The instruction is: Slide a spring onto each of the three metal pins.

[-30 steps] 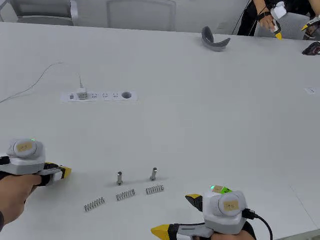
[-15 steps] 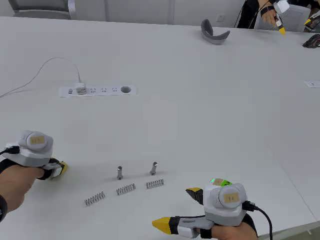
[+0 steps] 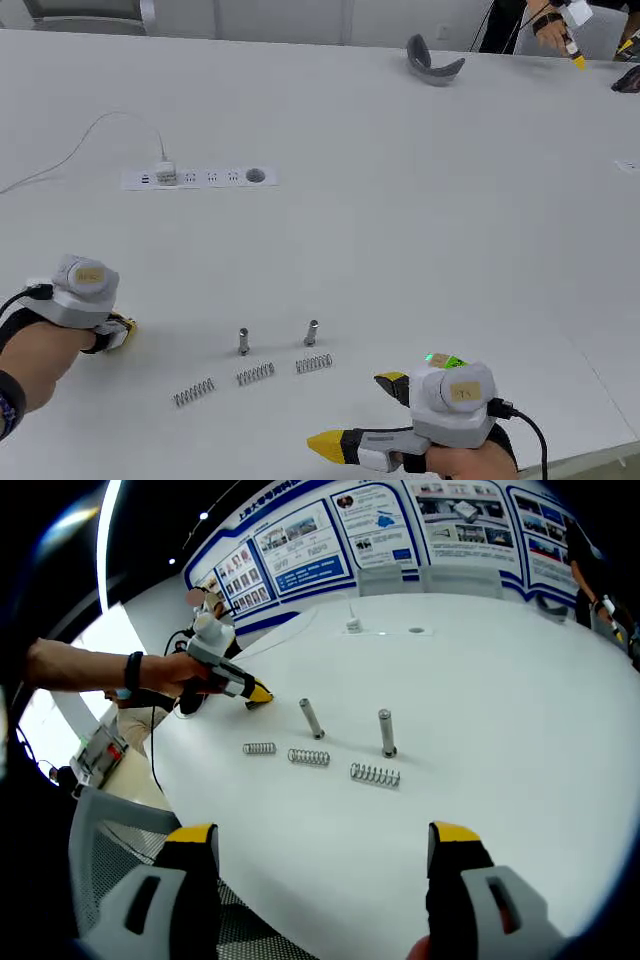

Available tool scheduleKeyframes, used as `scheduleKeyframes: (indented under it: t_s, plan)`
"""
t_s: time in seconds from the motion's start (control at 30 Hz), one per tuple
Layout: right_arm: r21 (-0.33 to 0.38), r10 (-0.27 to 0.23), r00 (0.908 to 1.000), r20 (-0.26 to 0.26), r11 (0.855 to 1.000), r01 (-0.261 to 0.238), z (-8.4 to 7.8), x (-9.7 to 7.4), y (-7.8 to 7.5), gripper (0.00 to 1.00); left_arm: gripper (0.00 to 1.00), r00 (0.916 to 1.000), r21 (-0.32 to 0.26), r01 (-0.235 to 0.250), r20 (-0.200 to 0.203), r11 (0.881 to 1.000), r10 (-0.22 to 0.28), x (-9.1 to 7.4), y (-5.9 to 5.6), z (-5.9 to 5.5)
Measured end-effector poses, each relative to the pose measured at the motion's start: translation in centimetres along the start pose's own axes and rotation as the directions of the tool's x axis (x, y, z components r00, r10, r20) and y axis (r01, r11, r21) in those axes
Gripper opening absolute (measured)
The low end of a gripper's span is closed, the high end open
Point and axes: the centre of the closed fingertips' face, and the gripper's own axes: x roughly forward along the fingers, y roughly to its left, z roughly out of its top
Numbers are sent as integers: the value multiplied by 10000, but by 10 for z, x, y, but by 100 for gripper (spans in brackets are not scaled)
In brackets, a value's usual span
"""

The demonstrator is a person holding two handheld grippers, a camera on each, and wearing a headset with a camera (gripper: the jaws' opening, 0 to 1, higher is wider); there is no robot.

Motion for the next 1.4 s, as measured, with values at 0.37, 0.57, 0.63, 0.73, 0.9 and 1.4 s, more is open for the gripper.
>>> scheduleKeyframes:
  t_s: [0.37, 0.57, 0.63, 0.73, 0.9, 1.4]
  plan:
    - [-47, -12, 9999, 160, 10000, 13, 6, -1, 1, 87, 7, 9986, -700, -183, 486, 9974, 217, -8, -5, 3]
    - [-6, -55, 9998, 216, 10000, 55, 6, -4, -1, 87, 7, 9975, -1043, -7, 696, 9945, 80, -18, -9, 5]
    - [15, -58, 9997, 252, 10000, 57, 7, -4, -1, 87, 7, 9977, -1158, 47, 678, 9933, 32, -20, -11, 3]
    - [3, -48, 9996, 273, 10000, 47, 7, -4, -1, 87, 7, 9975, -1194, 76, 708, 9928, 9, -25, -13, 1]
    - [-17, -20, 9996, 293, 10000, 21, 7, -3, 1, 87, 7, 9966, -1175, 81, 828, 9930, 17, -34, -15, 1]
    - [-121, 60, 9995, 314, 9999, -56, 8, -2, 6, 87, 7, 9957, -912, 61, 931, 9958, 24, -56, -21, -9]
